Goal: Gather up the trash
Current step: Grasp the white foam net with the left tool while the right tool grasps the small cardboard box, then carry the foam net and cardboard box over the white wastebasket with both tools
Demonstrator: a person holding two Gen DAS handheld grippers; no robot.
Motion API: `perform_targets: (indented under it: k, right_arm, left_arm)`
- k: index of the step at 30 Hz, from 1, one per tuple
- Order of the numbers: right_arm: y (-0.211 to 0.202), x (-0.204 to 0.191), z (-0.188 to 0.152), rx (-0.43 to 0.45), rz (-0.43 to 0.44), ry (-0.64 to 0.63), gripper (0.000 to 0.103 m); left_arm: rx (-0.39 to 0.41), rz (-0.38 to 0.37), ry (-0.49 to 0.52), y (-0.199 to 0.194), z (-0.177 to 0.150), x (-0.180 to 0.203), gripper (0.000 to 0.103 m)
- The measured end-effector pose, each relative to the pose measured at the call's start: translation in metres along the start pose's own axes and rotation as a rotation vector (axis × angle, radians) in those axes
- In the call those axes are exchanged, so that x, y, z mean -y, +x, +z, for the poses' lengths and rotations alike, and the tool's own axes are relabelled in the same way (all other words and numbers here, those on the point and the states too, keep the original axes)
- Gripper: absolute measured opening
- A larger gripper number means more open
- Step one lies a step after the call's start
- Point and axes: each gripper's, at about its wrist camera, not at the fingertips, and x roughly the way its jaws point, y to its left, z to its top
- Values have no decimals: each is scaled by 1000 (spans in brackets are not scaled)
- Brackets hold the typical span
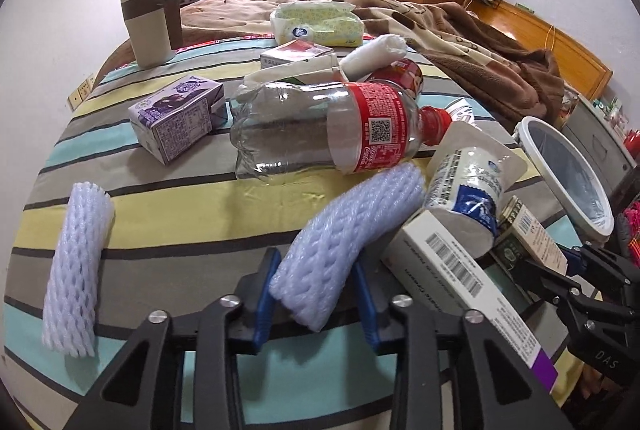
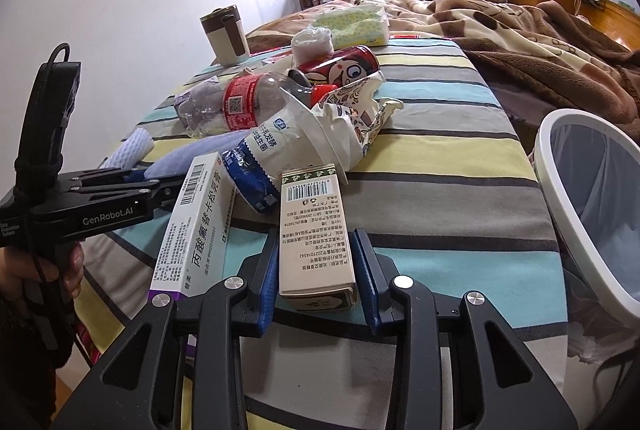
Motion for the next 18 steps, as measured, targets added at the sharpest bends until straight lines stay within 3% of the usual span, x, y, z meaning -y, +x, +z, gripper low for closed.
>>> perform_targets:
  k: [18]
  right_arm:
    - [-25,4,4,83,16,18,35]
  left_arm:
    - [106,-12,-144,-47,-21,-6,27]
